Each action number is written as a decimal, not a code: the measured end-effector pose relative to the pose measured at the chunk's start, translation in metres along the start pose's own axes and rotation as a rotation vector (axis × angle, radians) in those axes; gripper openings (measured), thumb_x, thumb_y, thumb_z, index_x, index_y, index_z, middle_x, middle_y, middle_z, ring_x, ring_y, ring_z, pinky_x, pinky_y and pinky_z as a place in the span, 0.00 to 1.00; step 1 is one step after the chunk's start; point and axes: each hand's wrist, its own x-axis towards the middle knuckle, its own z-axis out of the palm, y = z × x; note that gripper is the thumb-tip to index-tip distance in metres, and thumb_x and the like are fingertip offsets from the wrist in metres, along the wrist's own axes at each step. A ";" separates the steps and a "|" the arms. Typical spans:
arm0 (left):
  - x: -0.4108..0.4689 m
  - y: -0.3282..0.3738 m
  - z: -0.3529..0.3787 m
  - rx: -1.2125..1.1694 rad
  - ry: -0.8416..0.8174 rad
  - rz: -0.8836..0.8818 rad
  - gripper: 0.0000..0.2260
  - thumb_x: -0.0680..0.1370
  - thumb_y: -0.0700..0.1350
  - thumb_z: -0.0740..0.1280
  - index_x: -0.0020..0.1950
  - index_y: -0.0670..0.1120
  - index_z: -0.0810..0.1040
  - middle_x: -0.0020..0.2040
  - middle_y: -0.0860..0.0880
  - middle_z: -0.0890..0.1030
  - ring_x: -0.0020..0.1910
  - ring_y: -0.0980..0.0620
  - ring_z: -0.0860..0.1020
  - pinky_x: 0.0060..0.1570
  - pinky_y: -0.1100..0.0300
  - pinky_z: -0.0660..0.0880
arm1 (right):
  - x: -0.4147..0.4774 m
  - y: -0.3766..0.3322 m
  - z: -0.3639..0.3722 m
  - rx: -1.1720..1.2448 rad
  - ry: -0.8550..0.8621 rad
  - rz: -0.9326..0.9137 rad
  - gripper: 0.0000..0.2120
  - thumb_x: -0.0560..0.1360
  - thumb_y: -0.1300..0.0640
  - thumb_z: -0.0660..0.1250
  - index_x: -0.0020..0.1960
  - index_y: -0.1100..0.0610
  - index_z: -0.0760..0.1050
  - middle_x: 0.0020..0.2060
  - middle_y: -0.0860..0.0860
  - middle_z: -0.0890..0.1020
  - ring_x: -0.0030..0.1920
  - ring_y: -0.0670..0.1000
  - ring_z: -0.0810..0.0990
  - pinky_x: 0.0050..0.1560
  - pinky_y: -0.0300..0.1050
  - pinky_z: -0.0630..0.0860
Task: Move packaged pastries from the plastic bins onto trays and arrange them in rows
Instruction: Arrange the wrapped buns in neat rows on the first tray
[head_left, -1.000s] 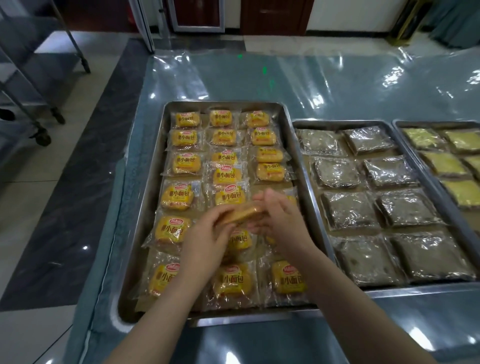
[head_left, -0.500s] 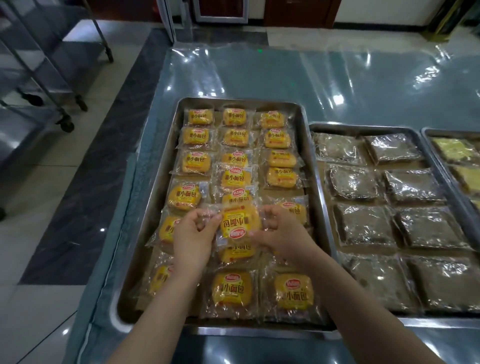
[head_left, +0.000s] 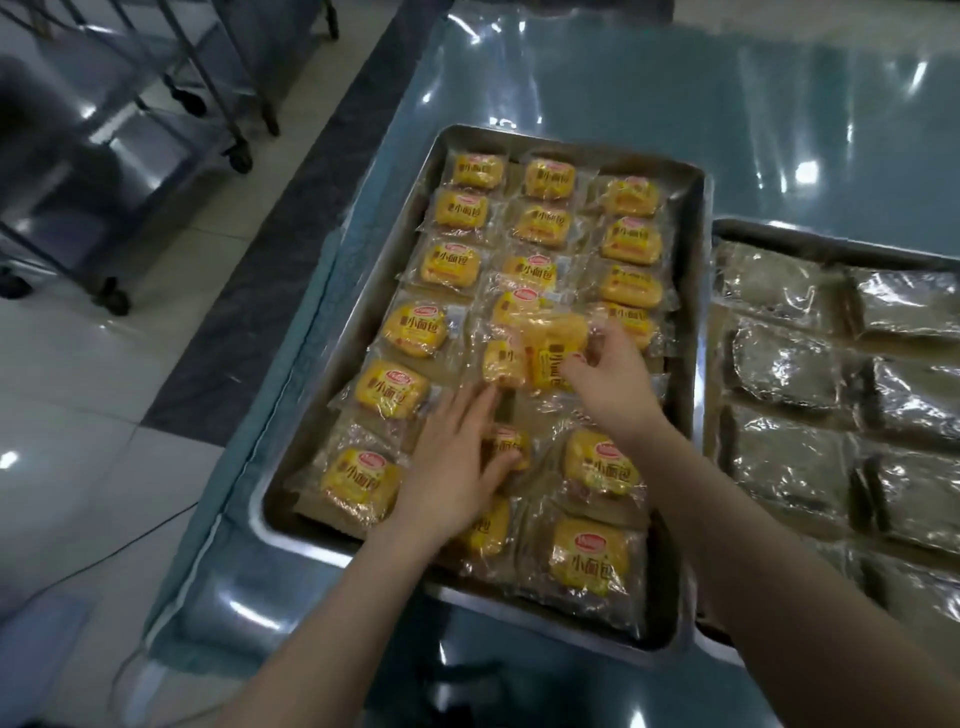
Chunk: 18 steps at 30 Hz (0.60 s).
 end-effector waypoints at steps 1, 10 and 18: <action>-0.004 -0.001 0.008 0.124 -0.019 -0.034 0.35 0.74 0.65 0.51 0.76 0.55 0.42 0.77 0.54 0.44 0.74 0.54 0.41 0.71 0.53 0.41 | 0.007 -0.001 0.000 -0.143 -0.075 -0.029 0.13 0.73 0.61 0.66 0.56 0.51 0.72 0.46 0.46 0.81 0.41 0.43 0.80 0.38 0.39 0.74; -0.021 -0.001 0.024 0.350 -0.112 -0.170 0.46 0.71 0.71 0.47 0.74 0.41 0.32 0.76 0.41 0.35 0.74 0.46 0.36 0.70 0.55 0.36 | 0.027 -0.008 0.022 -0.621 -0.387 -0.203 0.23 0.70 0.56 0.66 0.65 0.51 0.68 0.43 0.47 0.79 0.38 0.46 0.79 0.39 0.48 0.79; -0.011 -0.044 -0.020 0.356 0.087 -0.275 0.28 0.80 0.55 0.54 0.77 0.53 0.47 0.78 0.45 0.42 0.74 0.44 0.38 0.69 0.50 0.40 | 0.037 -0.009 0.024 -0.518 -0.271 -0.167 0.24 0.72 0.56 0.66 0.66 0.51 0.66 0.53 0.51 0.78 0.37 0.47 0.78 0.31 0.41 0.71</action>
